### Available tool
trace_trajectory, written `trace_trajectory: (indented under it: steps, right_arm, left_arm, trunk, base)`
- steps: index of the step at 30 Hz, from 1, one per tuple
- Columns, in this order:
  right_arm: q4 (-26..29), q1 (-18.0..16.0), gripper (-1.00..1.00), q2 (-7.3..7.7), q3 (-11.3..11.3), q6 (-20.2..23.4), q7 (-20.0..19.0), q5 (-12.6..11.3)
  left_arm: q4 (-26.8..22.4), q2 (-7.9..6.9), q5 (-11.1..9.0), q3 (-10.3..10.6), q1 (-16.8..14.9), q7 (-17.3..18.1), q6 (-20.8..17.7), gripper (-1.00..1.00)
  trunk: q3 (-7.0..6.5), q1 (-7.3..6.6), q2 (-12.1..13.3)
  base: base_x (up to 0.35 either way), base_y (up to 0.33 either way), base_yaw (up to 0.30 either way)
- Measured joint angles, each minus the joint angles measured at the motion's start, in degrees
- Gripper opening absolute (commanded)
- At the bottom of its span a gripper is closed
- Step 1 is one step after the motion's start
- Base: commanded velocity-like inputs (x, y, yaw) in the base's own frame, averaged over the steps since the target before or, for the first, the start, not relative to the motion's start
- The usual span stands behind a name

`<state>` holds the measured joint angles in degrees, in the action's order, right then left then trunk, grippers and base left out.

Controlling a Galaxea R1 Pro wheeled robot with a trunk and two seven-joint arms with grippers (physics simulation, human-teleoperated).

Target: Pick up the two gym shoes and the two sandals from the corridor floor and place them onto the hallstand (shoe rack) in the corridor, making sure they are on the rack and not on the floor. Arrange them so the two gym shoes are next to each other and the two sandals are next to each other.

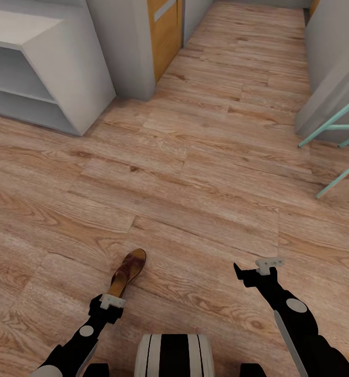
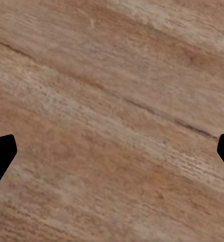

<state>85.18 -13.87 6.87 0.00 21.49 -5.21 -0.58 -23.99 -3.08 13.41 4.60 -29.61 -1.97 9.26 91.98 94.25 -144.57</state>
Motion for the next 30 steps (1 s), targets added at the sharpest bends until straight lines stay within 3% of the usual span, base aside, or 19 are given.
trace_trajectory:
  steps: [22, 23, 30]
  right_arm:
    - [0.0, 0.0, 1.00, 0.01, 0.0, 0.0, 0.0, 0.0]
    - [0.0, 0.0, 1.00, 0.02, 0.0, 0.0, 0.0, 0.0]
    - [0.0, 0.0, 1.00, 0.03, 0.0, 0.0, 0.0, 0.0]
  left_arm:
    - [0.0, 0.06, 0.0, 0.0, -0.1, 0.0, 0.2, 1.00]
    - [0.0, 0.08, 0.0, 0.0, -0.1, 0.0, 0.2, -1.00]
    - [0.0, 0.02, -0.1, -0.1, -0.3, 0.0, 0.3, -1.00]
  trunk:
    - [0.00, 0.01, 0.0]
    - [0.00, 0.01, 0.0]
    - [0.00, 0.01, 0.0]
  base:
    - [0.008, 0.000, 0.000]
    - [0.000, 0.000, 0.000]
    - [0.000, 0.000, 0.000]
